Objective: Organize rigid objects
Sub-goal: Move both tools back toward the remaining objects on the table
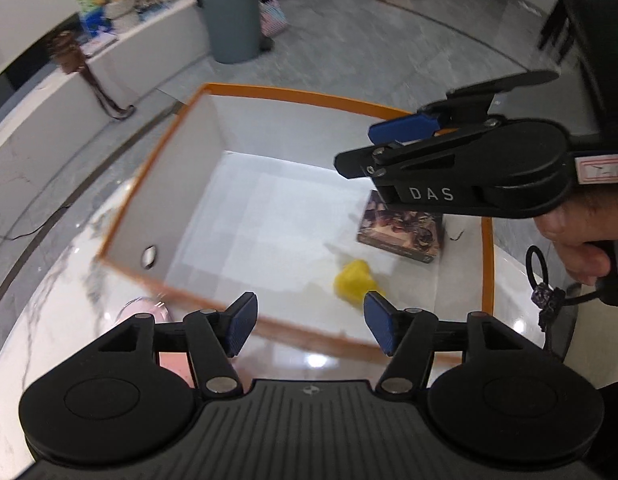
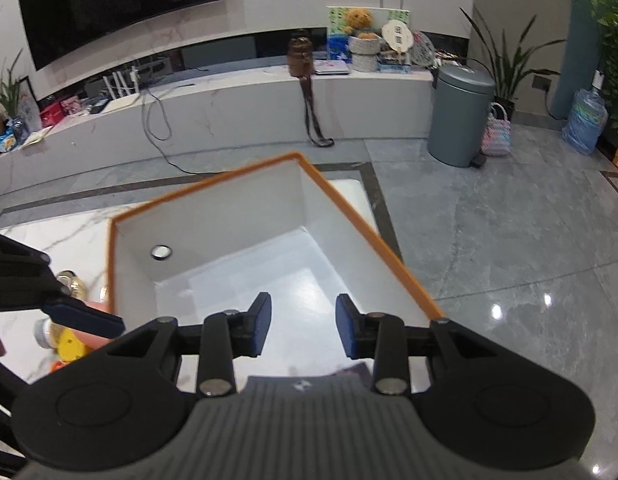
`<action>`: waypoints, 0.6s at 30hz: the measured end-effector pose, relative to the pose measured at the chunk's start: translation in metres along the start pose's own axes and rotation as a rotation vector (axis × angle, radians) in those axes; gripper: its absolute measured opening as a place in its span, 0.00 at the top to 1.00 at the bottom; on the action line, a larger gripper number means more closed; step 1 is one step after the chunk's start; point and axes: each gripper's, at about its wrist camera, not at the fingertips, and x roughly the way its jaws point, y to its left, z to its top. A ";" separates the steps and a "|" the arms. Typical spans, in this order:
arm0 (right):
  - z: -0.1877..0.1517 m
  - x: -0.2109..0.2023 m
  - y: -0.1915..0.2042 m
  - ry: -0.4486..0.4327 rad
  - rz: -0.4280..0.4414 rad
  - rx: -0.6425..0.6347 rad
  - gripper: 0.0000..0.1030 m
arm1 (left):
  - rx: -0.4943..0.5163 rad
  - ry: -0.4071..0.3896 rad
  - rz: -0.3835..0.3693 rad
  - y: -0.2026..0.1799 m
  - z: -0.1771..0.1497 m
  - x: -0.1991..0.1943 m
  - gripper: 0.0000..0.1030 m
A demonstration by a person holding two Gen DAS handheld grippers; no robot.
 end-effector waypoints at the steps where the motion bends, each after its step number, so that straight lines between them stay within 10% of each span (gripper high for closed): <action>1: 0.001 -0.001 0.005 -0.004 0.007 -0.006 0.65 | -0.020 -0.014 0.003 0.007 -0.005 -0.007 0.28; 18: 0.005 -0.015 0.088 -0.041 0.148 -0.113 0.62 | -0.281 -0.114 0.053 0.043 -0.097 -0.056 0.20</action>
